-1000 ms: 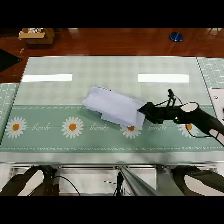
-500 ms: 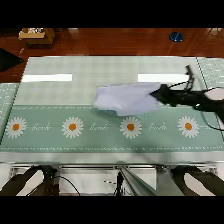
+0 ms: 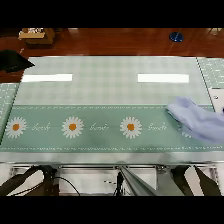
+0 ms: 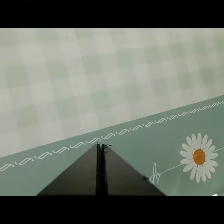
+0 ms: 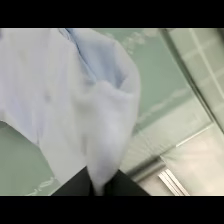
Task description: Fold the shirts.
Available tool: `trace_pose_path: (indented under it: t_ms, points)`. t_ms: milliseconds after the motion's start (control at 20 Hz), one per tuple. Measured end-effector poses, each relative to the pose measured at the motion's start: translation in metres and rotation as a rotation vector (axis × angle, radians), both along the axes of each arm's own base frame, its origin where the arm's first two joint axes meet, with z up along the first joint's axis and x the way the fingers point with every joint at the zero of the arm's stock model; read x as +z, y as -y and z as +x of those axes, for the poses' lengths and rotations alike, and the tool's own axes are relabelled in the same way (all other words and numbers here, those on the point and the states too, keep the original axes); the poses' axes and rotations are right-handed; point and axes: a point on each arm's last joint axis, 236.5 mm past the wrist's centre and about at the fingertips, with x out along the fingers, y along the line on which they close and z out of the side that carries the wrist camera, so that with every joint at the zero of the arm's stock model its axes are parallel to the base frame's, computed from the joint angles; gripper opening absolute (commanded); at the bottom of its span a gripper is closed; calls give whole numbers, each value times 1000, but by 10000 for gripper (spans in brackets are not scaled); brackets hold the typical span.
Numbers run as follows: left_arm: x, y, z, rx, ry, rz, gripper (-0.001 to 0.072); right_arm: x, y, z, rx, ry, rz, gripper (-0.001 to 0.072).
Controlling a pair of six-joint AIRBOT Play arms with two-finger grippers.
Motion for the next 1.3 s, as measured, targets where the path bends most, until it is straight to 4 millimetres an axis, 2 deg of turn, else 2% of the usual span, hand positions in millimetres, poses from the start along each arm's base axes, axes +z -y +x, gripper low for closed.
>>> trace_pose_path:
  t_ms: [150,250,400,550,750,950,1050,1100,1150,1200,1250,1300]
  points:
    - [-12,-2,6,-20,-18,6,20,1,28,-67,-208,-144,-41,21]
    - [-16,-3,8,-34,-20,13,20,-2,33,-105,-324,-223,-34,21]
    - [-19,-9,15,-30,-1,25,20,-12,36,-148,-450,-319,-23,21]
    - [-17,-30,33,21,64,66,20,-23,37,-186,-528,-424,-29,22]
    - [-21,-63,52,104,110,113,20,-36,27,-235,-608,-593,-20,23]
    - [-32,-81,61,145,103,123,20,-35,24,-278,-679,-726,-52,24]
    - [-39,-87,65,155,92,125,20,-32,23,-291,-707,-760,-69,34]
    - [-43,-88,68,159,85,124,20,-31,24,-296,-718,-769,-79,88]
    - [-47,-90,69,161,79,123,20,-30,25,-301,-728,-778,-89,199]
    - [-50,-91,72,165,75,121,20,-29,25,-305,-735,-783,-91,340]
    - [-53,-93,74,169,73,121,19,-28,25,-308,-739,-794,-97,420]
    - [-55,-95,76,174,72,121,20,-27,25,-310,-738,-799,-98,439]
